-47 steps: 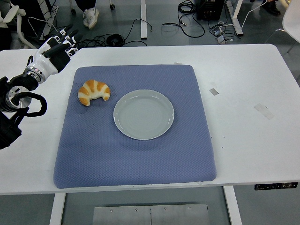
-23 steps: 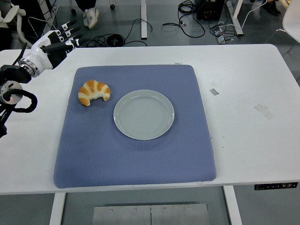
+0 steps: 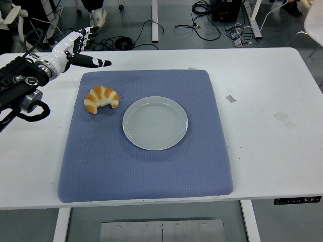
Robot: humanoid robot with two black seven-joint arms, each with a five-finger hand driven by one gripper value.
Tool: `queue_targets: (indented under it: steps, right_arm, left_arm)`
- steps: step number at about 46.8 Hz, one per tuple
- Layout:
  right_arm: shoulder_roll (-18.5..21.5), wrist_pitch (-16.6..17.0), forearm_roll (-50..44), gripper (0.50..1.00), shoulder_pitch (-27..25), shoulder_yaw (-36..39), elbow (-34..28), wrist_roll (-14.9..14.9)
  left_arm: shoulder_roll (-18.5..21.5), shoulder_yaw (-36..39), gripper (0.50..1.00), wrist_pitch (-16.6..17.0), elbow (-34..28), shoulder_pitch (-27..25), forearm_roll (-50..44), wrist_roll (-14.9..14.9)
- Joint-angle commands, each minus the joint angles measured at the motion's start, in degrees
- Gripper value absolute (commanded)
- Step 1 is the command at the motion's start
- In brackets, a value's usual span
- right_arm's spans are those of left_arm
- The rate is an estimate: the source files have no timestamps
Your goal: Place the bread on the plate
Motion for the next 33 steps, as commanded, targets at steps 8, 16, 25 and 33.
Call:
queue_targets:
  steps: [8,16,25,33]
  right_arm:
    - [0.0,0.0,0.0,1.0,0.0,0.0,0.0,0.0]
    - [0.0,0.0,0.0,1.0,0.0,0.0,0.0,0.1]
    - [0.0,0.0,0.0,1.0,0.0,0.0,0.0,0.0]
    - [0.0,0.0,0.0,1.0,0.0,0.0,0.0,0.0]
  left_arm:
    - [1.2,5.1,0.983,0.4,-0.1,-4.4,-4.1,0.3]
    - [2.7,7.8,0.983,-3.9,-1.4,-5.2,-6.4,0.1]
    - [4.3,17.0,0.981,-8.1,-2.9,-9.7,-4.7,0.2]
    - [5.2,24.6,0.981,-9.2,-3.0,-13.4,-2.3,0.0]
